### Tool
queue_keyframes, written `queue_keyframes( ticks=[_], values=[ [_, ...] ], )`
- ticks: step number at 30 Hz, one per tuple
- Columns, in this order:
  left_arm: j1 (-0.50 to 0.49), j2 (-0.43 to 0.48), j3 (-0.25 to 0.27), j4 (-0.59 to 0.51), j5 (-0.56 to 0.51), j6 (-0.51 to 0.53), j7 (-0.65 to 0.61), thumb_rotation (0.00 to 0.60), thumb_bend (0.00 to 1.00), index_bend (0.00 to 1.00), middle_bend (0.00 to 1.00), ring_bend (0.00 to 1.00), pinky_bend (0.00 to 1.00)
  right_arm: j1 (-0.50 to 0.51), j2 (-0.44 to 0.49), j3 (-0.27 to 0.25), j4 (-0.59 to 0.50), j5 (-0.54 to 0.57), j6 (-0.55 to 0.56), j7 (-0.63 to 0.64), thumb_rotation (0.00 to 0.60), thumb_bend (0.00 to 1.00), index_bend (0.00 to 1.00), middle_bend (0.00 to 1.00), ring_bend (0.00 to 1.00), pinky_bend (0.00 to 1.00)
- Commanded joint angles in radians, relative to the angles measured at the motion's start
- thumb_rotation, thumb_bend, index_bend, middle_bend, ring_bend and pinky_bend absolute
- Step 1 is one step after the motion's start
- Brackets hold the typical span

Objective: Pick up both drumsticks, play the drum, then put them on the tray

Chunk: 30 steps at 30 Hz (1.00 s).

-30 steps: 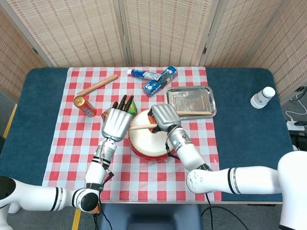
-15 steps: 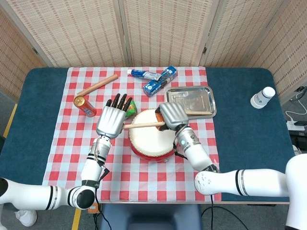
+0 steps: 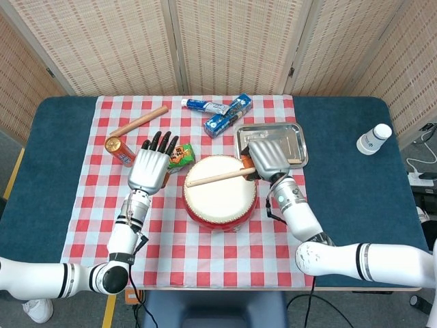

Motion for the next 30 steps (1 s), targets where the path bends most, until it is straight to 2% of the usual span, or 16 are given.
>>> queue_keyframes(
  ticks=[1, 6, 11, 17, 22, 30],
  values=[
    [0.017, 0.02, 0.004, 0.007, -0.012, -0.015, -0.031, 0.6, 0.31, 0.0, 0.0, 0.0, 0.21, -0.036, 0.035, 0.001, 0.029, -0.012, -0.009, 0.032, 0.6, 0.29, 1.0, 0.86, 0.76, 0.71],
    [0.042, 0.045, 0.019, 0.01, 0.004, -0.028, -0.079, 0.6, 0.31, 0.0, 0.0, 0.0, 0.21, -0.063, 0.039, 0.0, 0.128, -0.002, -0.071, 0.069, 0.6, 0.29, 1.0, 0.86, 0.76, 0.71],
    [0.072, 0.067, 0.029, 0.004, 0.032, -0.029, -0.139, 0.6, 0.31, 0.0, 0.0, 0.0, 0.21, -0.063, -0.016, -0.014, 0.299, 0.007, -0.144, 0.075, 0.6, 0.29, 1.0, 0.86, 0.76, 0.71],
    [0.11, 0.09, 0.035, -0.002, 0.071, -0.019, -0.21, 0.6, 0.31, 0.0, 0.0, 0.0, 0.21, -0.034, -0.144, -0.036, 0.563, 0.03, -0.259, 0.059, 0.6, 0.29, 0.99, 0.86, 0.76, 0.71],
    [0.135, 0.112, 0.047, -0.002, 0.088, -0.034, -0.249, 0.6, 0.31, 0.0, 0.0, 0.0, 0.21, 0.002, -0.281, -0.073, 0.813, 0.081, -0.373, 0.0, 0.6, 0.29, 0.97, 0.86, 0.75, 0.71],
    [0.171, 0.149, 0.058, 0.005, 0.104, -0.059, -0.308, 0.6, 0.31, 0.0, 0.0, 0.0, 0.21, 0.041, -0.477, -0.095, 1.183, 0.162, -0.516, -0.096, 0.6, 0.29, 0.91, 0.86, 0.71, 0.67]
  ],
)
